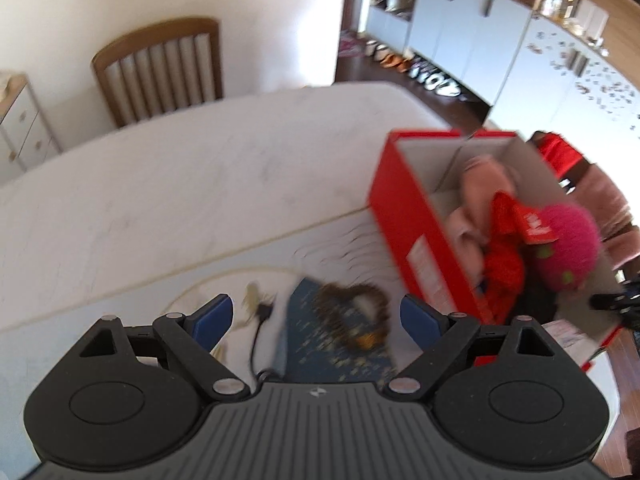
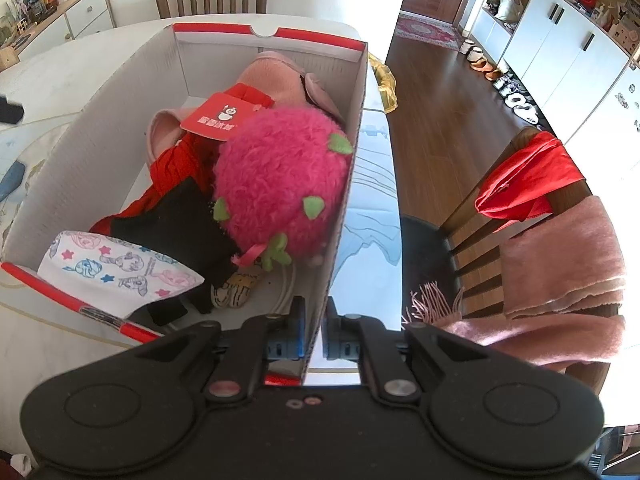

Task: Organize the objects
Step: 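Move the left gripper to the black USB cable and close on it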

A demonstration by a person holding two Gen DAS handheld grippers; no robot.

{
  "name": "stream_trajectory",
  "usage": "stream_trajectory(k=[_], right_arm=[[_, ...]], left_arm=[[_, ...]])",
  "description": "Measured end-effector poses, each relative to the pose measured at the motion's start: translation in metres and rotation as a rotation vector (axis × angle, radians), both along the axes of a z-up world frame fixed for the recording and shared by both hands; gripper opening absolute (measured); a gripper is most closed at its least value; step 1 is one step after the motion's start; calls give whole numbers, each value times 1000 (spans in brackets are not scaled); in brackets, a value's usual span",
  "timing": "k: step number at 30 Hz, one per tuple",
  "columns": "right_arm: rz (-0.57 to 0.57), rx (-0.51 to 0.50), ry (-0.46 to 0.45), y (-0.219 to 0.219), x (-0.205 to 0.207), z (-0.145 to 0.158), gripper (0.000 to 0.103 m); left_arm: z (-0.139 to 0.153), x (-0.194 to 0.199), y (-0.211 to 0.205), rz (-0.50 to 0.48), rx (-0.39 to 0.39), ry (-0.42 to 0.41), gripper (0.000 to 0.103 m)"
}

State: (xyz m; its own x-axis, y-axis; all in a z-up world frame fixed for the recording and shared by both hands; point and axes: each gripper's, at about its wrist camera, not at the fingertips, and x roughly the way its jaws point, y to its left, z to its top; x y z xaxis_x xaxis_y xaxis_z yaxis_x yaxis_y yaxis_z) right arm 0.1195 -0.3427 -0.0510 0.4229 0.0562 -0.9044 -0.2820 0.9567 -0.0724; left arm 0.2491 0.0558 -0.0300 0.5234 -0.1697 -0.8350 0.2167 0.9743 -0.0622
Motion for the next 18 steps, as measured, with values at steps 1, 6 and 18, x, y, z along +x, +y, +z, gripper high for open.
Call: stream_trajectory(k=[1, 6, 18], right_arm=[[0, -1, 0, 0, 0, 0, 7], [-2, -3, 2, 0, 0, 0, 8], [-9, -5, 2, 1, -1, 0, 8]], left_arm=[[-7, -2, 2, 9, 8, 11, 91], [-45, -10, 6, 44, 26, 86, 91], [-92, -27, 2, 152, 97, 142, 91]])
